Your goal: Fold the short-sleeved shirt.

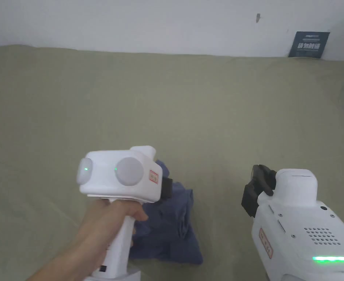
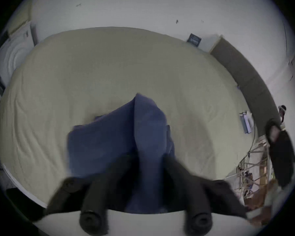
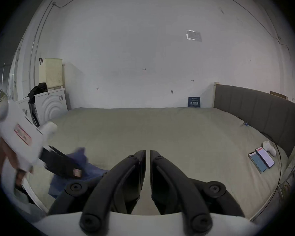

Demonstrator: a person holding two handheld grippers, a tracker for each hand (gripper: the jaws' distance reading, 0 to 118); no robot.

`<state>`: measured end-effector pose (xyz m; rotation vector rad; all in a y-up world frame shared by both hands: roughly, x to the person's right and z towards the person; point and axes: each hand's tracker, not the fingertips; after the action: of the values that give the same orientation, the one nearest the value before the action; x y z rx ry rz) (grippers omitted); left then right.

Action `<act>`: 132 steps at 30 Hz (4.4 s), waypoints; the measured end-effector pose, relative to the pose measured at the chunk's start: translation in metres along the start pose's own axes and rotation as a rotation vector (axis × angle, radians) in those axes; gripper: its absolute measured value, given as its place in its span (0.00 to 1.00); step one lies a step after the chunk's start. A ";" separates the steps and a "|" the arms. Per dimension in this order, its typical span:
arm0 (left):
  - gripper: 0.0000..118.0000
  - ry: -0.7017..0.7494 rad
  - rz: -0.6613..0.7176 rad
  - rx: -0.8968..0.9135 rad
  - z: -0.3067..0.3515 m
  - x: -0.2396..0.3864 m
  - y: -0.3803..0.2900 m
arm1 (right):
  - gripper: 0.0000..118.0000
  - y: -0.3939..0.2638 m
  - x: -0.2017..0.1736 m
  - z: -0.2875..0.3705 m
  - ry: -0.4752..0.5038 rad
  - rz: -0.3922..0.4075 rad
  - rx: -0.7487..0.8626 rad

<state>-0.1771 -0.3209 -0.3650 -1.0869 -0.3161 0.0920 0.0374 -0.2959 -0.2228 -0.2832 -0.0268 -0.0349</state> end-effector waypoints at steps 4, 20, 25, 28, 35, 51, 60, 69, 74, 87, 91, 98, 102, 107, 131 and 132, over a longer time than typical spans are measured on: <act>0.99 -0.129 0.103 0.055 -0.015 0.000 -0.005 | 0.09 -0.004 0.007 0.000 -0.013 0.005 -0.017; 0.00 -0.628 0.344 -0.091 -0.042 -0.080 -0.019 | 0.09 -0.006 -0.001 -0.008 -0.014 -0.008 -0.040; 0.00 -0.559 0.246 -0.244 -0.101 -0.053 -0.064 | 0.09 -0.010 -0.003 -0.014 -0.012 0.016 -0.058; 0.00 -0.609 0.260 -0.220 -0.097 -0.047 -0.068 | 0.09 -0.014 -0.004 -0.016 -0.006 0.032 -0.074; 0.00 -0.559 0.186 -0.096 -0.030 -0.064 -0.042 | 0.09 -0.010 -0.017 -0.015 0.052 0.036 -0.088; 0.00 -0.352 0.330 0.060 0.054 -0.182 -0.069 | 0.09 -0.053 -0.061 -0.133 0.684 -0.471 -0.629; 0.00 -0.317 0.363 0.056 0.048 -0.191 -0.082 | 0.09 -0.063 -0.071 -0.126 0.396 -0.272 -0.520; 0.01 -0.318 0.350 0.012 0.024 -0.191 -0.079 | 0.07 -0.100 -0.095 -0.137 0.275 -0.168 -0.540; 0.54 -0.403 0.325 -0.011 0.007 -0.197 -0.064 | 0.07 -0.098 -0.096 -0.137 0.272 -0.137 -0.539; 0.70 -0.688 0.384 -0.099 -0.057 -0.164 -0.040 | 0.07 -0.099 -0.092 -0.137 0.288 -0.161 -0.541; 0.27 -0.672 0.489 -0.104 -0.066 -0.181 -0.047 | 0.07 -0.103 -0.096 -0.135 0.276 -0.150 -0.523; 0.27 -0.608 0.452 -0.097 -0.056 -0.174 -0.042 | 0.07 -0.089 -0.103 -0.122 0.238 -0.111 -0.495; 0.27 -0.570 0.417 -0.102 -0.046 -0.177 -0.035 | 0.07 -0.069 -0.102 -0.086 0.140 -0.048 -0.325; 0.27 -0.525 0.378 -0.096 -0.022 -0.187 -0.028 | 0.07 -0.041 -0.096 -0.055 0.052 0.029 -0.179; 0.28 -0.158 0.459 -0.027 0.148 -0.505 -0.003 | 0.07 -0.013 -0.361 -0.111 0.509 0.128 -0.088; 0.28 -0.127 0.464 -0.029 0.155 -0.521 -0.001 | 0.07 -0.015 -0.381 -0.116 0.537 0.131 -0.086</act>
<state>-0.7187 -0.3074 -0.4062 -1.1693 -0.1740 0.5732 -0.3412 -0.3307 -0.3416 -0.3542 0.5270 0.0188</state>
